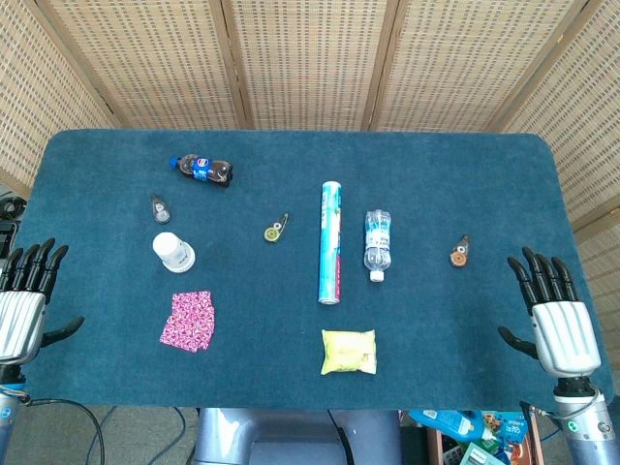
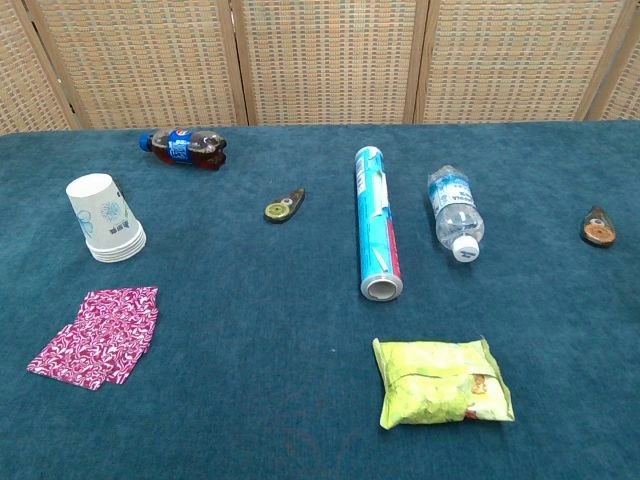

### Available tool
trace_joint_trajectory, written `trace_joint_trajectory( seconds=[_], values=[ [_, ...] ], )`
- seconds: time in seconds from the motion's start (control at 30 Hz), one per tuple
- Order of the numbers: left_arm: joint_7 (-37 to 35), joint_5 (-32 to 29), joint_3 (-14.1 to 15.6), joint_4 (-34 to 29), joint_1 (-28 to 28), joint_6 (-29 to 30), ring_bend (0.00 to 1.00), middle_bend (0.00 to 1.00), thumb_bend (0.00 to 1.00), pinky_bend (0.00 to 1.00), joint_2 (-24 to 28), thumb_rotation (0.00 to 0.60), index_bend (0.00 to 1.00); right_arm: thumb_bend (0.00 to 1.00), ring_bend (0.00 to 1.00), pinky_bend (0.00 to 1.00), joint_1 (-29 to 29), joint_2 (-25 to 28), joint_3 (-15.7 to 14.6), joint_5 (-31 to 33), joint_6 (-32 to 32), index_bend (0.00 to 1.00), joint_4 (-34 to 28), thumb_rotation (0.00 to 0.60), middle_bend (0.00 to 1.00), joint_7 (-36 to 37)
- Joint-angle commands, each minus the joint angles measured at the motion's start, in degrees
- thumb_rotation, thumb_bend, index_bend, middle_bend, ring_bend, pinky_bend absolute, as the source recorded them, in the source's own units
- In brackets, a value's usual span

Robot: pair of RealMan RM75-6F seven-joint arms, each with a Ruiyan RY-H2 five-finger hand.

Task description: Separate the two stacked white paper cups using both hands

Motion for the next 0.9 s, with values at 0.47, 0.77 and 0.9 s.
trace_joint_trajectory(
  seconds=[0.47,0.77,0.9],
  values=[
    [-1.38,-1.47,-2.83,4.86,-5.39,-6.65,0.00,0.00,0.12,0.00,-1.55,0.600,0.00,0.00,0.00,0.00,0.19,0.37,-0.21,0.17,-0.84,0.00,0.40,0.600,0.00,0.04],
    [-8.68,-3.95,-6.47,15.55,-18.33,-24.55,0.03,0.00,0.12,0.13,-4.83,0.600,0.00,0.00,0.00,0.00,1.24,-0.89,-0.57,0.05,-2.74,0.00,1.57,0.600,0.00,-3.89],
    [-11.87,-3.66,-6.75,22.03,-22.78,-29.28,0.08,0.01,0.12,0.18,-9.24,0.600,0.01,0.00,0.00,0.00,1.45,-1.17,-0.24,1.04,-3.19,0.00,1.86,0.600,0.00,-4.32]
  ],
)
